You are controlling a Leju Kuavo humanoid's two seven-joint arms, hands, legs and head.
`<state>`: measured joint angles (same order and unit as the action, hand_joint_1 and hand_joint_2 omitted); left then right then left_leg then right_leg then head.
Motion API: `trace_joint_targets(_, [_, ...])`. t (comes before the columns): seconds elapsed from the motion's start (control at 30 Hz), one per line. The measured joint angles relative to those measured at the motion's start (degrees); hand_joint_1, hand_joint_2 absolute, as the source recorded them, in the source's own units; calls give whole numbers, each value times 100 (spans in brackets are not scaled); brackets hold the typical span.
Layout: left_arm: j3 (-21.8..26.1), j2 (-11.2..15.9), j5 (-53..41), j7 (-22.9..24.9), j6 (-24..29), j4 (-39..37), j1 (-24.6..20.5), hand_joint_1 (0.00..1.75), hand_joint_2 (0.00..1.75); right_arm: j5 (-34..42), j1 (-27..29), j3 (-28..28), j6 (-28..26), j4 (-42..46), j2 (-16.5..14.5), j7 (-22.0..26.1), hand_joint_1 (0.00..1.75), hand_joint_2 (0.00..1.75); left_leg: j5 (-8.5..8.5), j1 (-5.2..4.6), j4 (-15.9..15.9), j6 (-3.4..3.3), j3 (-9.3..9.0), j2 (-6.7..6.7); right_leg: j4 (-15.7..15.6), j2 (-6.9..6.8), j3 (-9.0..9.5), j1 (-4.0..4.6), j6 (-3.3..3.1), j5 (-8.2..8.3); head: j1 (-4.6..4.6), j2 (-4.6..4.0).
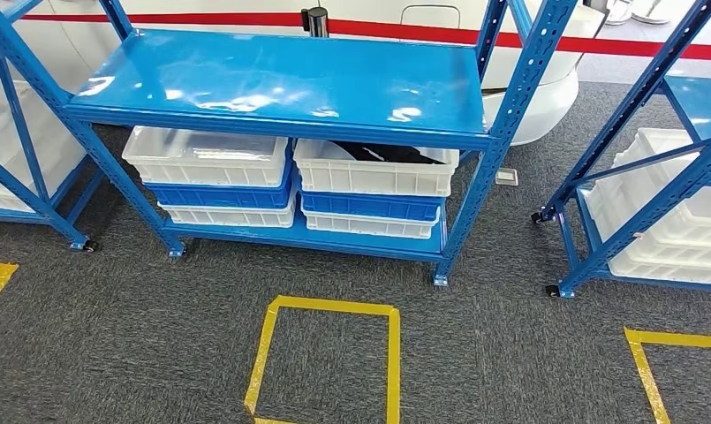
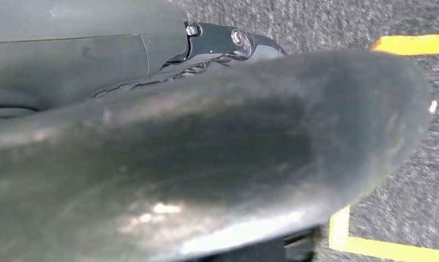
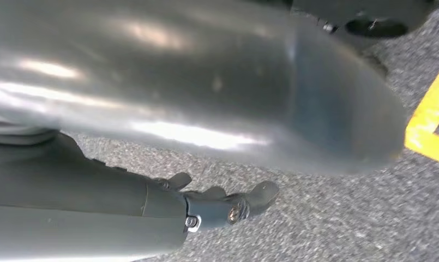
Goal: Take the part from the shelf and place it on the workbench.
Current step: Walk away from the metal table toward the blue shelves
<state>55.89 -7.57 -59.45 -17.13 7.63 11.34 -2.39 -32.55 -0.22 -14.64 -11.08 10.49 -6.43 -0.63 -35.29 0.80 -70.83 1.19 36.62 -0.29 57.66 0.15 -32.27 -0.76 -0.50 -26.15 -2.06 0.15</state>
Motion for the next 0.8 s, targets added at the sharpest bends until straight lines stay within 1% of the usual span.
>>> trace_joint_targets(0.03, [0,1,0,4,2,0,3,0,0,0,-2,0,4,0,-3,0,0,0,-75,2,-293,14,193,1,1,1,27,7,-15,-23,1,0])
trace_joint_targets(0.07, [0,1,-1,8,2,0,5,0,0,0,0,0,5,0,-3,0,0,0,-30,5,-407,23,306,3,2,7,56,10,-20,-48,1,0])
trace_joint_targets(0.1, [0,2,-2,11,2,0,8,0,0,-1,3,0,7,0,-3,0,0,0,134,10,-304,25,309,5,3,16,96,11,-13,-77,-1,0])
trace_joint_targets(0.13, [0,4,-4,14,2,0,10,0,0,-5,7,0,9,0,-5,0,0,0,384,18,2,21,204,8,4,27,146,9,4,-111,0,0])
trace_joint_targets(0.17, [0,8,-9,16,1,0,12,0,0,-12,12,0,11,0,-8,0,0,0,621,24,388,13,44,8,5,36,180,11,28,-149,0,0])
trace_joint_targets(0.2, [0,11,-13,22,1,0,10,0,0,-19,11,-1,14,0,-11,0,0,0,785,21,730,-5,-110,4,13,43,209,29,60,-193,1,0])
trace_joint_targets(0.23, [-1,14,-20,27,0,0,6,0,0,-27,7,-1,15,0,-14,0,0,0,865,14,959,-32,-216,0,15,47,224,45,92,-230,5,0])
trace_joint_targets(0.27, [-1,15,-26,31,0,0,2,0,0,-32,0,-2,15,0,-16,0,0,0,865,-1,1056,-64,-262,-4,11,49,225,59,123,-255,5,0])
trace_joint_targets(0.3, [-1,16,-29,34,0,0,-2,0,0,-37,-8,-2,15,0,-17,0,0,0,844,-18,1072,-102,-268,-8,0,51,237,66,152,-271,6,0])
trace_joint_targets(0.37, [-1,18,-33,34,1,1,-1,0,0,-43,-16,-2,15,0,-16,0,0,0,845,-7,1106,-182,-288,-8,18,48,242,48,206,-304,5,0])
trace_joint_targets(0.4, [0,20,-34,34,3,3,0,0,0,-44,-18,-2,15,0,-15,0,0,0,847,7,1128,-220,-305,-6,136,44,191,41,223,-367,15,0])
trace_joint_targets(0.43, [0,20,-36,34,4,5,-1,0,0,-44,-19,-2,15,0,-14,0,0,0,847,23,1148,-254,-322,-4,378,40,69,33,226,-474,23,0])
trace_joint_targets(0.47, [0,21,-37,34,5,7,-2,0,0,-45,-19,-2,15,0,-14,0,0,0,837,24,1155,-277,-329,-1,741,36,-133,24,220,-617,35,0])
trace_joint_targets(0.5, [0,20,-38,34,5,9,-3,0,0,-47,-19,-2,15,0,-15,0,0,0,824,23,1156,-294,-333,1,1160,35,-385,16,217,-762,39,0])
trace_joint_targets(0.53, [0,19,-40,34,5,9,-2,0,0,-49,-16,-2,15,0,-16,0,0,0,807,21,1156,-302,-341,-1,1515,34,-618,7,230,-855,41,0])
trace_joint_targets(0.57, [0,19,-41,34,4,8,-1,0,0,-51,-9,-2,15,0,-16,0,0,0,788,21,1156,-303,-357,-6,1696,34,-771,1,266,-858,41,0])
trace_joint_targets(0.6, [0,19,-44,34,3,8,1,0,0,-52,-3,-2,15,0,-16,0,0,0,766,23,1155,-297,-382,-13,1640,32,-805,-3,319,-757,42,0])
trace_joint_targets(0.63, [0,18,-48,33,2,7,3,0,0,-52,2,-3,15,0,-15,0,0,0,742,25,1156,-286,-418,-22,1344,28,-715,-6,378,-568,43,0])
trace_joint_targets(0.67, [0,16,-52,33,1,7,4,0,0,-52,4,-3,15,0,-14,0,0,0,716,27,1157,-269,-453,-28,914,17,-549,-6,424,-348,45,0])
trace_joint_targets(0.7, [0,15,-56,32,0,7,4,0,0,-52,1,-4,15,0,-13,0,0,0,684,13,1155,-241,-484,-32,521,5,-387,5,429,-165,47,0])
trace_joint_targets(0.73, [0,14,-59,32,0,8,3,0,0,-53,-4,-4,15,0,-13,0,0,0,655,0,1155,-210,-506,-34,236,-3,-260,17,398,-38,47,0])
trace_joint_targets(0.77, [0,14,-61,31,0,8,2,0,0,-55,-9,-4,15,0,-14,1,0,0,633,-13,1162,-178,-520,-35,98,-8,-194,32,341,20,47,0])
trace_joint_targets(0.8, [0,14,-63,31,0,9,0,0,0,-56,-11,-4,15,0,-16,1,0,0,619,-24,1176,-146,-537,-35,75,-6,-177,49,274,32,47,0])
